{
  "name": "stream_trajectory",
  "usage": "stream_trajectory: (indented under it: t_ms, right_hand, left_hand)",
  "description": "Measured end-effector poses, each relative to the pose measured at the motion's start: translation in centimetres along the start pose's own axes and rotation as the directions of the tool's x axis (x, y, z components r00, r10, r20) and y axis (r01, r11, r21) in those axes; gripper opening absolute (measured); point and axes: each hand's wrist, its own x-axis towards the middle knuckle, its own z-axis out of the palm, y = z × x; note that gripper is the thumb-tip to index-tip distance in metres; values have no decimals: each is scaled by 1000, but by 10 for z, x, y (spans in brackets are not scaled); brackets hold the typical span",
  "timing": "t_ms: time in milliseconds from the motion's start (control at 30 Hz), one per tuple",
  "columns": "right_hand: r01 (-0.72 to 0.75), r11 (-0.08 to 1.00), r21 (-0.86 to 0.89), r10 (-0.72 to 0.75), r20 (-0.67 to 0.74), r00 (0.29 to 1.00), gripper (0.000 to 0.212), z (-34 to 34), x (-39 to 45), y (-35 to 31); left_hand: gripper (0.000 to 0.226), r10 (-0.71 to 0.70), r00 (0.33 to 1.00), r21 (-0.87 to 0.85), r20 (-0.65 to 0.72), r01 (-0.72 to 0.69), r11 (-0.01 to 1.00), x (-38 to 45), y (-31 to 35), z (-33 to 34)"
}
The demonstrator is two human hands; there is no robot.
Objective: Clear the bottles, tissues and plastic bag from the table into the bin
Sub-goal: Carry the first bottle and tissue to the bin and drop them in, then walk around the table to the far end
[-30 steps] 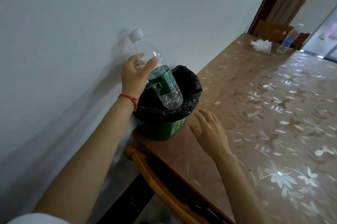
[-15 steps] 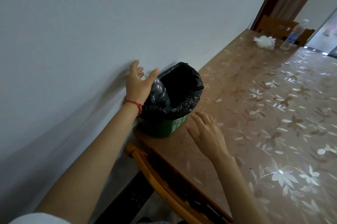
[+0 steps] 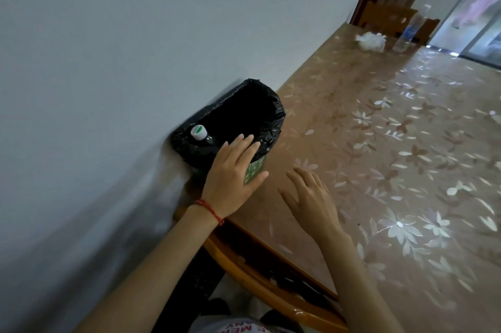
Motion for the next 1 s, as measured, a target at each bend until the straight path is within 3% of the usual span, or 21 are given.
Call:
stream_trajectory:
  t_ms: [233, 433, 733, 1000]
  right_hand:
    - [-190, 980, -55, 190, 1, 982, 45, 3, -42, 20]
    - [-442, 894, -69, 440, -49, 897, 48, -7, -93, 25]
    - [-714, 698, -41, 698, -184, 693, 45, -33, -186, 33]
    - [-889, 457, 40, 849, -317, 422, 44, -50, -284, 40]
  left_hand:
    - [54, 161, 971, 64, 175, -174, 983, -9, 8, 28]
    - [58, 321, 888, 19, 329, -346, 938, -11, 15, 51]
    - [55, 511, 758, -102, 406, -518, 850, -10, 59, 83]
    - [57, 711, 566, -266, 417, -673, 691, -32, 147, 123]
